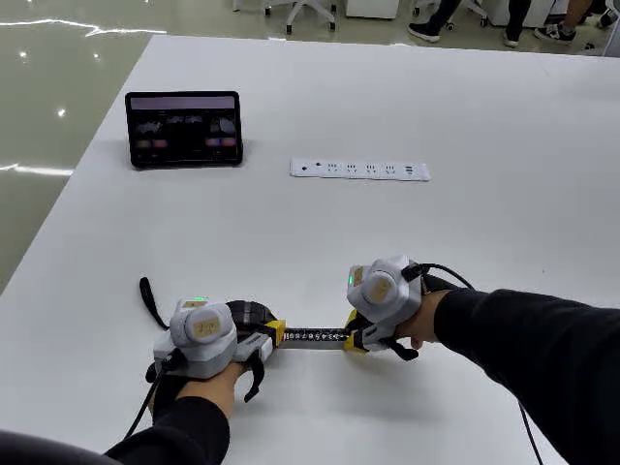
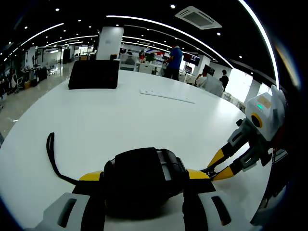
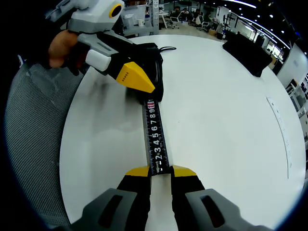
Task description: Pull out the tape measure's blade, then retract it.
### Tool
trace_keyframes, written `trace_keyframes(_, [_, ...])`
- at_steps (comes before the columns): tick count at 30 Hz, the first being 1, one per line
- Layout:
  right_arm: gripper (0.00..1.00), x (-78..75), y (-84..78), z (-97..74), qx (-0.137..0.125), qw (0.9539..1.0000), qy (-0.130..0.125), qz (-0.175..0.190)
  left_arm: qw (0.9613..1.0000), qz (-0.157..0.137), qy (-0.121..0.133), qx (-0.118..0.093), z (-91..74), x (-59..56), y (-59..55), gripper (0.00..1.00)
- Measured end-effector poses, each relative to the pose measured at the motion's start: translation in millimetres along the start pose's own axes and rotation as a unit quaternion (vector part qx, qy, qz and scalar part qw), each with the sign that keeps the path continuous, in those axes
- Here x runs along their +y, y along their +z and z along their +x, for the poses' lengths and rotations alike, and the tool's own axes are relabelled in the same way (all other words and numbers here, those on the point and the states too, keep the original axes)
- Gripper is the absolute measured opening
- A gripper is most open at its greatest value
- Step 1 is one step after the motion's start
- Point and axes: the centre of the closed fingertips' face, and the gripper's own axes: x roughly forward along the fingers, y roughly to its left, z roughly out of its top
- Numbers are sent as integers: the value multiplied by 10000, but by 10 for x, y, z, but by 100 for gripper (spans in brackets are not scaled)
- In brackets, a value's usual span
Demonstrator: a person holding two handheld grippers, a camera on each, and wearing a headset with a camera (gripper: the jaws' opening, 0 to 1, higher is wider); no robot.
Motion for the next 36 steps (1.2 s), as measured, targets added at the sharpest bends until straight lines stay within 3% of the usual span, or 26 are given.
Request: trace_keyframes(36, [11,24,291,134,-289,9996,21,-30,10000,-32,-5,12,-8,11,-1,61])
